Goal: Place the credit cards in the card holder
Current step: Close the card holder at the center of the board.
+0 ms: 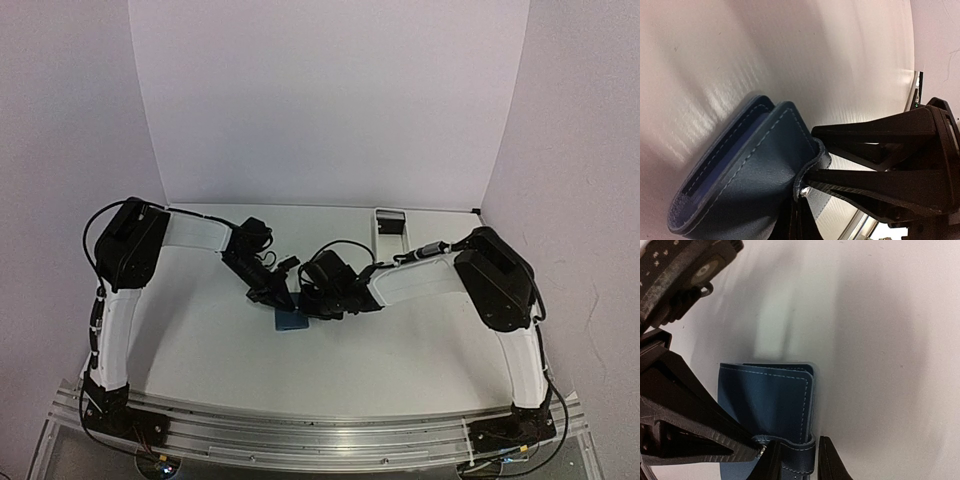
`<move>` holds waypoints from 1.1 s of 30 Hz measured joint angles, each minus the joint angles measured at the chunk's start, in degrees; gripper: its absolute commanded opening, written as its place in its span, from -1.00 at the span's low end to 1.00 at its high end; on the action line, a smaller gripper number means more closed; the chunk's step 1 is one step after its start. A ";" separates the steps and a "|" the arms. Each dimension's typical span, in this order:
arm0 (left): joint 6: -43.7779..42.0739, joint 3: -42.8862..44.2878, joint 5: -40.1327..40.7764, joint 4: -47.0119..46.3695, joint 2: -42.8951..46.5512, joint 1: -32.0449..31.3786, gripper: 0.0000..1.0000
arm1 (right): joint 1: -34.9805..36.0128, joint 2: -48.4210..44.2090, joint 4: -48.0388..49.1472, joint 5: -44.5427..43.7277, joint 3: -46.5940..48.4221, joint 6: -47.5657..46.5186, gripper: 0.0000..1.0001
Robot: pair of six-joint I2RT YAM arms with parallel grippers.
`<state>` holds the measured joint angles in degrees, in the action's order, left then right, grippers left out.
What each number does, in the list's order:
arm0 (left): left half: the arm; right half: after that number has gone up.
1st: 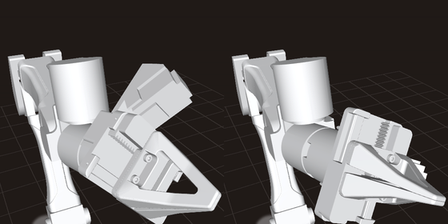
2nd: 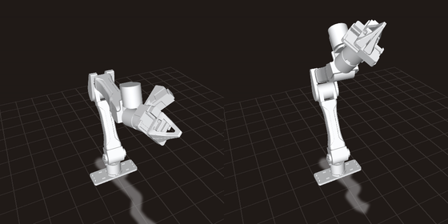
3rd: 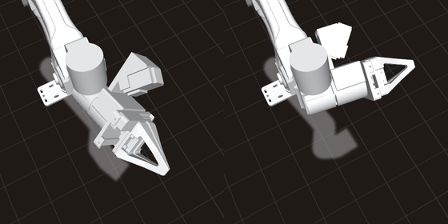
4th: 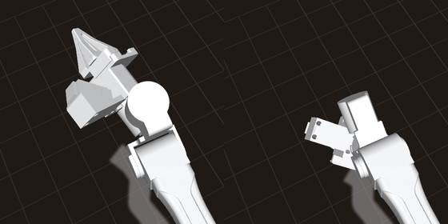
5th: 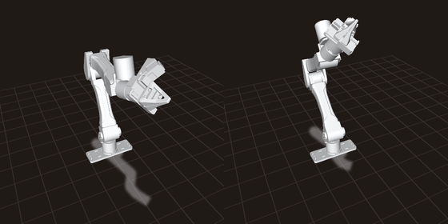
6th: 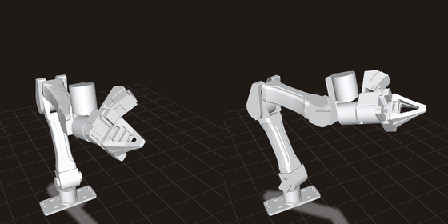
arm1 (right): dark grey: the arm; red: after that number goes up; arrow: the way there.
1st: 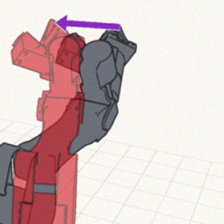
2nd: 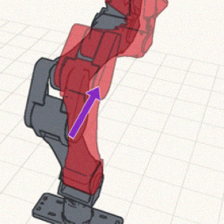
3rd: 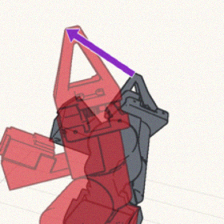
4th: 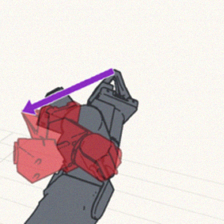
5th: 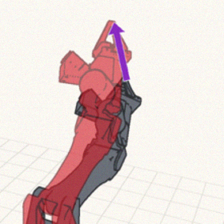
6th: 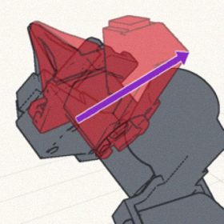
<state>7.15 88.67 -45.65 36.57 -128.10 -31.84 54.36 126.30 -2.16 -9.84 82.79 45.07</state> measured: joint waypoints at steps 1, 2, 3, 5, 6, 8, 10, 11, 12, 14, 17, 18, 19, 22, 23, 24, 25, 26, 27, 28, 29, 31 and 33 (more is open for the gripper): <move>-0.91 1.54 -0.04 1.07 -0.81 -0.19 -1.00 | -0.19 -0.41 -0.56 -0.09 -0.35 0.06 -0.43; -1.60 3.28 -0.17 1.90 -1.80 -0.42 -1.00 | -0.44 -0.92 -1.36 -0.23 -0.61 -0.02 -0.40; -2.04 4.57 -0.19 2.20 -2.56 -0.57 -1.00 | -0.73 -1.49 -2.31 -0.14 -0.86 -0.03 -0.38; -2.69 6.60 0.25 1.90 -3.61 -0.80 -1.00 | -1.23 -2.83 -5.03 0.53 -1.60 -0.40 -0.34; -2.77 7.21 0.68 1.58 -3.91 -0.77 -1.00 | -1.54 -3.68 -6.71 0.83 -1.97 -0.72 -0.33; -2.82 7.62 1.20 0.91 -4.05 -0.68 -1.00 | -2.13 -5.02 -9.41 1.03 -2.44 -1.54 -0.32; -3.07 7.62 1.22 0.70 -4.05 -0.65 -1.00 | -2.83 -6.42 -11.19 1.11 -2.57 -2.49 -0.30; -3.55 7.62 1.18 0.69 -4.05 -0.65 -1.00 | -3.27 -7.22 -11.75 1.20 -2.63 -2.90 -0.30; -4.12 7.62 1.15 0.71 -4.05 -0.66 -1.00 | -3.76 -8.08 -12.13 1.25 -2.76 -3.33 -0.29; -5.94 8.25 1.12 1.31 -4.36 -0.73 -1.00 | -4.59 -9.86 -12.53 1.22 -3.13 -3.96 -0.27; -8.55 10.82 1.04 2.44 -5.75 -0.79 -1.00 | -5.69 -12.12 -12.60 0.99 -3.77 -4.73 -0.26; -9.07 11.46 0.94 2.59 -6.11 -0.80 -1.00 | -5.95 -12.64 -12.64 0.94 -3.96 -4.91 -0.25; -9.51 11.88 0.85 2.60 -6.37 -0.80 -1.00 | -6.12 -13.08 -12.71 0.88 -4.14 -5.07 -0.24; -10.14 11.95 0.78 2.60 -6.44 -0.84 -0.88 | -6.22 -13.54 -12.88 0.77 -4.54 -5.63 -0.17; -10.11 11.95 0.74 2.59 -6.44 -0.84 -0.77 | -6.22 -13.59 -12.93 0.76 -4.75 -5.89 -0.16; -9.87 11.93 0.65 2.57 -6.44 -0.84 -0.71 | -6.22 -13.59 -12.97 0.72 -4.95 -6.05 -0.15; -9.95 11.87 0.26 2.45 -6.44 -0.84 -0.62 | -6.22 -13.61 -12.99 0.63 -5.17 -6.12 -0.15; -9.78 11.80 -0.33 2.44 -6.30 -0.84 -0.56 | -6.22 -13.61 -13.04 0.58 -5.36 -6.26 -0.15; -9.55 11.76 -0.50 2.44 -6.20 -0.86 -0.52 | -6.22 -13.61 -13.15 0.58 -5.47 -6.30 -0.15; -9.58 11.75 -0.61 2.44 -6.06 -0.93 -0.48 | -6.22 -13.61 -13.18 0.61 -5.56 -6.33 -0.14; -9.32 11.75 -0.67 2.48 -5.92 -0.97 -0.44 | -6.22 -13.61 -13.36 0.59 -5.58 -6.37 -0.14; -9.24 11.84 -0.56 2.52 -5.78 -1.00 -0.37 | -6.22 -13.61 -13.43 0.61 -5.58 -6.52 -0.13; -9.59 12.57 0.24 2.96 -5.75 -0.92 -0.26 | -6.22 -13.62 -13.45 0.58 -5.58 -6.72 -0.11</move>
<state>-2.44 101.24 -45.41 39.52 -133.85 -32.77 48.14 112.67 -15.61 -9.26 77.21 38.35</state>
